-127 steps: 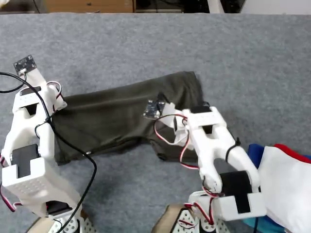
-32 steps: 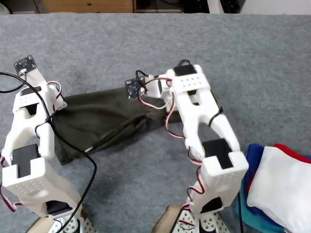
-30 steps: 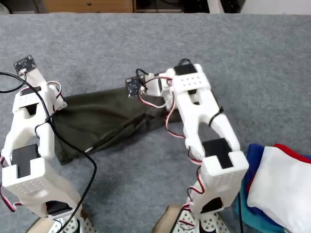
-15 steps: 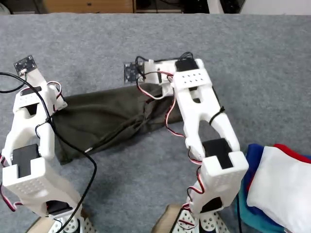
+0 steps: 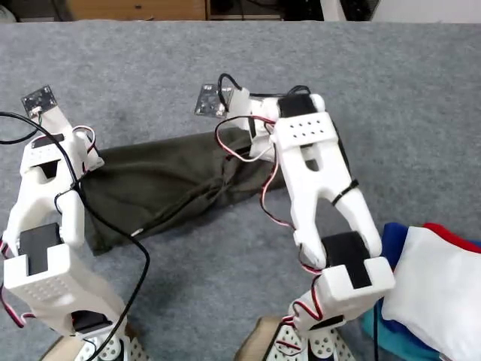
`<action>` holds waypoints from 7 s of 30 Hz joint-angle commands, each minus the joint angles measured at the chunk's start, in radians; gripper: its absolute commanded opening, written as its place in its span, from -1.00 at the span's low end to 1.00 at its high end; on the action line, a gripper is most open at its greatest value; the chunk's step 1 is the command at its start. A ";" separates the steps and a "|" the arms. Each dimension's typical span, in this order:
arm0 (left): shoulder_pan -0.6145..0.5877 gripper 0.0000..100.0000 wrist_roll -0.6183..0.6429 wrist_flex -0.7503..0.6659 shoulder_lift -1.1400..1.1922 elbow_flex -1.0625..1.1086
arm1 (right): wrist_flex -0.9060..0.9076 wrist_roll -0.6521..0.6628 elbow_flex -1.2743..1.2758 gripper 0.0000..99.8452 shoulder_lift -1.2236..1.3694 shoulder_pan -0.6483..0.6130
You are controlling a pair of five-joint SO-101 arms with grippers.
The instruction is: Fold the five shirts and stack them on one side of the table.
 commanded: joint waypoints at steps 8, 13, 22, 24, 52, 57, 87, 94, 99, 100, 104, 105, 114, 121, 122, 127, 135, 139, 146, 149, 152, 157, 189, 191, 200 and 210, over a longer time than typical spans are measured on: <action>-0.009 -0.96 0.005 -0.012 -0.005 -0.044 | -0.123 -0.180 -0.302 -0.99 0.455 -0.082; -0.008 -0.96 0.005 -0.012 -0.005 -0.044 | 0.074 -0.236 -0.547 -0.99 0.542 -0.077; -0.017 -0.96 0.008 -0.005 -0.013 -0.041 | 0.364 -0.313 -0.828 -0.99 0.369 0.058; -0.037 -0.96 0.008 0.014 -0.016 -0.049 | 0.361 -0.353 -0.865 -0.99 0.320 0.142; -0.118 -0.42 0.083 0.918 0.139 -0.489 | -0.216 -0.690 -0.839 -0.99 0.710 0.418; -0.137 -0.42 0.000 0.855 0.196 -0.488 | -0.236 -0.692 -0.845 -0.99 0.723 0.418; -0.140 -0.53 -0.140 0.905 0.460 -0.730 | -0.229 -0.692 -0.874 -0.99 0.745 0.420; -0.144 -0.54 -0.216 0.954 0.466 -0.818 | -0.229 -0.692 -0.874 -0.99 0.745 0.420; -0.118 -0.55 -0.215 0.895 0.509 -0.758 | -0.229 -0.692 -0.874 -0.99 0.745 0.420; -0.115 -0.55 -0.215 0.884 0.521 -0.740 | -0.229 -0.692 -0.874 -0.99 0.745 0.420; -0.104 -0.65 -0.215 0.839 0.556 -0.689 | -0.229 -0.692 -0.874 -0.99 0.745 0.420; -0.104 -0.67 -0.215 0.835 0.558 -0.686 | -0.229 -0.692 -0.874 -0.99 0.745 0.420; -0.046 -0.96 -0.213 0.833 0.572 -0.683 | -0.229 -0.695 -0.874 -0.99 0.745 0.421; 0.080 -0.96 -0.106 0.924 0.559 -0.818 | -0.238 -0.773 -0.883 -0.99 0.742 0.466; 0.106 -0.96 -0.104 0.976 0.559 -0.870 | -0.238 -0.813 -0.901 -0.99 0.745 0.487; 0.232 -0.96 -0.100 1.042 0.538 -1.028 | -0.276 -0.908 -0.929 -0.99 0.751 0.562; 0.477 -0.96 0.005 1.040 0.403 -1.094 | -0.276 -0.908 -0.960 -0.99 0.777 0.578; 0.568 -0.96 0.087 1.039 0.406 -1.215 | -0.276 -0.908 -0.960 -0.99 0.777 0.578; 0.684 -0.96 0.172 0.968 0.521 -1.467 | -0.276 -0.908 -0.960 -0.99 0.777 0.578; 0.718 -0.96 0.226 0.931 0.584 -1.537 | -0.276 -0.908 -0.960 -0.99 0.777 0.579; 0.747 -0.96 0.284 0.902 0.633 -1.614 | -0.276 -0.908 -0.961 -0.99 0.777 0.584; 0.807 -0.96 0.373 0.841 0.679 -1.754 | -0.279 -0.924 -0.964 -0.99 0.779 0.616; 0.908 -0.55 0.582 0.726 0.806 -1.913 | -0.293 -0.980 -0.964 -0.99 0.779 0.645; 0.859 -0.55 0.582 0.769 0.809 -1.982 | -0.293 -0.980 -0.964 -0.99 0.779 0.645; 0.704 -0.89 0.531 0.853 0.906 -1.942 | -0.293 -0.980 -0.964 -0.99 0.779 0.642; 0.786 -0.96 0.535 0.864 1.038 -1.936 | -0.293 -0.979 -0.964 -0.99 0.779 0.642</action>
